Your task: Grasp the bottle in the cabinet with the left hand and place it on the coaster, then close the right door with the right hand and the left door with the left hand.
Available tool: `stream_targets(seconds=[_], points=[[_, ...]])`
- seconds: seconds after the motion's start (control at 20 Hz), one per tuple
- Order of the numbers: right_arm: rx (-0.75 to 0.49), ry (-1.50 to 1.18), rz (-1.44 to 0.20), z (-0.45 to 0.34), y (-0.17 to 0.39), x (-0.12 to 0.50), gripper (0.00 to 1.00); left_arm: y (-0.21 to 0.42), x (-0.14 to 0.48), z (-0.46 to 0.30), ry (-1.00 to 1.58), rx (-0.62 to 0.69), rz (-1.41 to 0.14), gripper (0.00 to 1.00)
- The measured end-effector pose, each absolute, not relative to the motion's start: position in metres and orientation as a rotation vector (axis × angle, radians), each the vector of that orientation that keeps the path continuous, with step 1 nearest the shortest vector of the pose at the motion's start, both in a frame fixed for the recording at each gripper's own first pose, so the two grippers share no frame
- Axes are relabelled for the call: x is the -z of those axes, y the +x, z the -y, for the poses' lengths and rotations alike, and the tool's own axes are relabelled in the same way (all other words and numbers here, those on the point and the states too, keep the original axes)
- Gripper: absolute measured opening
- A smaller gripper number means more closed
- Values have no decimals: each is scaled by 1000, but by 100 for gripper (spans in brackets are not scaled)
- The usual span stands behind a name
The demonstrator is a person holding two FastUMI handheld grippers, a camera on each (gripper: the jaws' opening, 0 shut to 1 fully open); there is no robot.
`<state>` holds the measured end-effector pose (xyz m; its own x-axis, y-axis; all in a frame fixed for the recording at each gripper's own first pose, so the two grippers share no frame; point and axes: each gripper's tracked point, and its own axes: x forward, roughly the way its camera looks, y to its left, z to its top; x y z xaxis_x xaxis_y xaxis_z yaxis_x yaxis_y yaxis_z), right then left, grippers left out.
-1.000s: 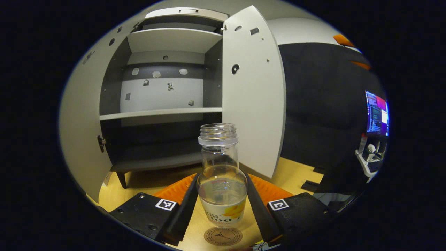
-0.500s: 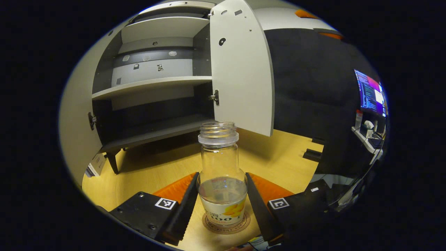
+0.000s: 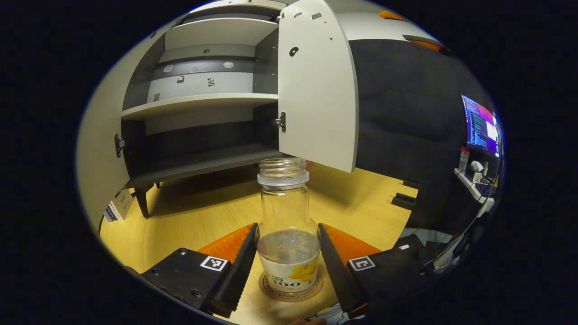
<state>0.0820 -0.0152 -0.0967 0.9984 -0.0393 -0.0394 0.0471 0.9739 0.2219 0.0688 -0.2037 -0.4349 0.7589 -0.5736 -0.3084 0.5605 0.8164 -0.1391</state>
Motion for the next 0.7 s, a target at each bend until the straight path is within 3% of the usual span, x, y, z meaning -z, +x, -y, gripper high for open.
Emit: stream_targets(seconds=[0.05, 0.2, 0.3, 0.35, 0.5, 0.55, 0.7], points=[[44, 215, -32, 16, 82, 95, 98, 65, 433, 203, -37, 626, -337, 83], [40, 225, -28, 16, 74, 94, 98, 56, 433, 204, -32, 663, -358, 84], [18, 253, -23, 14, 64, 96, 98, 55, 423, 199, -46, 662, -357, 91], [19, 264, -28, 16, 60, 101, 93, 57, 417, 197, -50, 659, -349, 91], [43, 289, -40, 28, 52, 108, 98, 60, 402, 192, -53, 659, -341, 93], [45, 294, -40, 32, 51, 108, 93, 62, 397, 189, -53, 657, -340, 93], [58, 285, -26, 40, 48, 106, 93, 62, 385, 187, -46, 668, -319, 93]])
